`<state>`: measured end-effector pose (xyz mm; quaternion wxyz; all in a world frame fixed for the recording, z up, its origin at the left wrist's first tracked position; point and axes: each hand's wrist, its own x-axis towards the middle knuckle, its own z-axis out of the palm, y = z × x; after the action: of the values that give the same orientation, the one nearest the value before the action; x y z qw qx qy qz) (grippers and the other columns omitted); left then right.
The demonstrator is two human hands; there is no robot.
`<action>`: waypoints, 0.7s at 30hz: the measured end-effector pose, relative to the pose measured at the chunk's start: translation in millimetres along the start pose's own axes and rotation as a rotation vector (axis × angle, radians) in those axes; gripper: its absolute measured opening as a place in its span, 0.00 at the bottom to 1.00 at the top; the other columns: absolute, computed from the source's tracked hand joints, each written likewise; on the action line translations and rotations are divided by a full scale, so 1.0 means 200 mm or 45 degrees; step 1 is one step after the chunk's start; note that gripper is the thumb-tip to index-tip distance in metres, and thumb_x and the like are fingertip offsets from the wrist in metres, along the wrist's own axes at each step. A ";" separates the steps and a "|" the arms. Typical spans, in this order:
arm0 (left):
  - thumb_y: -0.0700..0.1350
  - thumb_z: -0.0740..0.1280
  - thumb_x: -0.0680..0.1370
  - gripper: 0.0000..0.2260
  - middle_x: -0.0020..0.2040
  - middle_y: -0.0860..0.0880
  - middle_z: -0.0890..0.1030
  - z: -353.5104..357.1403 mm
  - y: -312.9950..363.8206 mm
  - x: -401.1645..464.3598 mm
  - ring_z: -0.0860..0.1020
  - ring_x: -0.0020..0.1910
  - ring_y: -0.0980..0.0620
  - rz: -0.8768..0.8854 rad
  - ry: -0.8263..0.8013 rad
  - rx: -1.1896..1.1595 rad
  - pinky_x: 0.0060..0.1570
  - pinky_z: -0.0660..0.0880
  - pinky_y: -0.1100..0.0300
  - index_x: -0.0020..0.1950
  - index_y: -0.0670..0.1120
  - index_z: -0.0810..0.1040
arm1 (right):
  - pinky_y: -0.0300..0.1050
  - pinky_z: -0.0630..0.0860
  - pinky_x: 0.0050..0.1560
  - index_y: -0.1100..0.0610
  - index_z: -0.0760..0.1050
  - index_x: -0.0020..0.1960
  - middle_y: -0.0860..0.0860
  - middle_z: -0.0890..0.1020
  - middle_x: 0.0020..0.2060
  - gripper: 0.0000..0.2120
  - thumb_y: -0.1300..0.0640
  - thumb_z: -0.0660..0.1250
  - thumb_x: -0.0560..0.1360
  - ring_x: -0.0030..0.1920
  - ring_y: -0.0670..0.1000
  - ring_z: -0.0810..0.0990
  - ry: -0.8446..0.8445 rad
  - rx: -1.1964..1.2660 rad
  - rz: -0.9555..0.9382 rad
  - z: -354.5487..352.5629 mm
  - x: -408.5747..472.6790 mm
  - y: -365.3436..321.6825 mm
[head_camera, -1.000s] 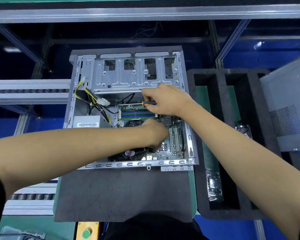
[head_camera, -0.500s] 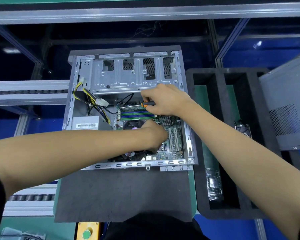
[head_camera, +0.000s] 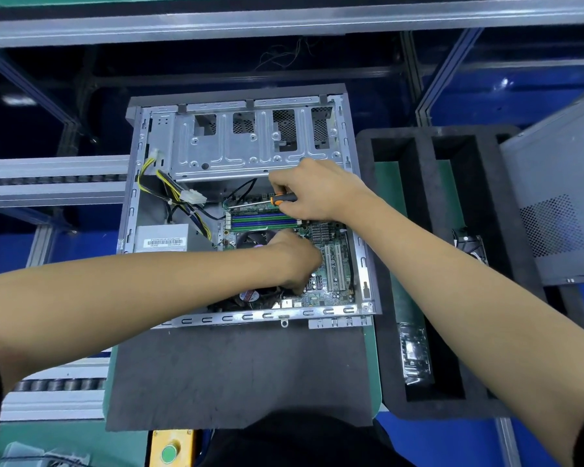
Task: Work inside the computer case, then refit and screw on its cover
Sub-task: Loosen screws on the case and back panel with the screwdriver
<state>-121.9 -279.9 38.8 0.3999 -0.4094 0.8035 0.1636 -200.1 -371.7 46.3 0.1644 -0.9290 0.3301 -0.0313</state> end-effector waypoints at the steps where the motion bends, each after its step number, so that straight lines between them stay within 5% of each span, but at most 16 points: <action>1: 0.48 0.70 0.76 0.13 0.36 0.51 0.72 0.00 0.00 0.00 0.77 0.42 0.46 0.003 -0.010 0.014 0.54 0.79 0.50 0.35 0.49 0.69 | 0.44 0.58 0.28 0.51 0.70 0.43 0.47 0.70 0.28 0.06 0.51 0.66 0.73 0.31 0.47 0.69 -0.003 -0.001 0.002 0.00 0.00 0.00; 5: 0.47 0.70 0.76 0.13 0.37 0.51 0.72 0.01 0.01 0.01 0.77 0.41 0.46 -0.008 -0.004 0.050 0.56 0.78 0.51 0.36 0.49 0.69 | 0.44 0.58 0.29 0.51 0.70 0.44 0.47 0.70 0.28 0.06 0.51 0.66 0.74 0.31 0.49 0.69 -0.013 -0.012 -0.002 0.00 0.00 0.00; 9: 0.48 0.71 0.76 0.14 0.36 0.51 0.71 0.03 0.02 0.04 0.70 0.33 0.50 -0.025 0.003 0.057 0.47 0.74 0.55 0.36 0.48 0.68 | 0.44 0.59 0.29 0.51 0.71 0.44 0.47 0.70 0.28 0.06 0.51 0.66 0.74 0.32 0.53 0.71 -0.019 -0.020 -0.001 0.00 0.00 -0.01; 16: 0.48 0.71 0.77 0.08 0.39 0.52 0.74 0.06 0.02 0.05 0.70 0.33 0.50 -0.089 0.036 0.050 0.33 0.64 0.57 0.47 0.50 0.73 | 0.44 0.59 0.28 0.50 0.69 0.42 0.47 0.70 0.28 0.06 0.52 0.66 0.73 0.31 0.49 0.69 -0.012 0.001 0.012 -0.01 0.00 -0.01; 21: 0.49 0.72 0.78 0.09 0.57 0.50 0.81 0.09 0.04 0.08 0.79 0.56 0.44 -0.120 0.046 0.065 0.51 0.69 0.52 0.56 0.49 0.78 | 0.44 0.59 0.28 0.49 0.68 0.41 0.47 0.69 0.28 0.07 0.51 0.66 0.73 0.30 0.47 0.68 -0.016 0.018 0.022 -0.01 -0.01 -0.01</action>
<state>-124.3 -273.4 14.9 0.4029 -0.4393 0.7944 0.1166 -200.1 -369.6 48.8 0.1733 -0.9251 0.3368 -0.0264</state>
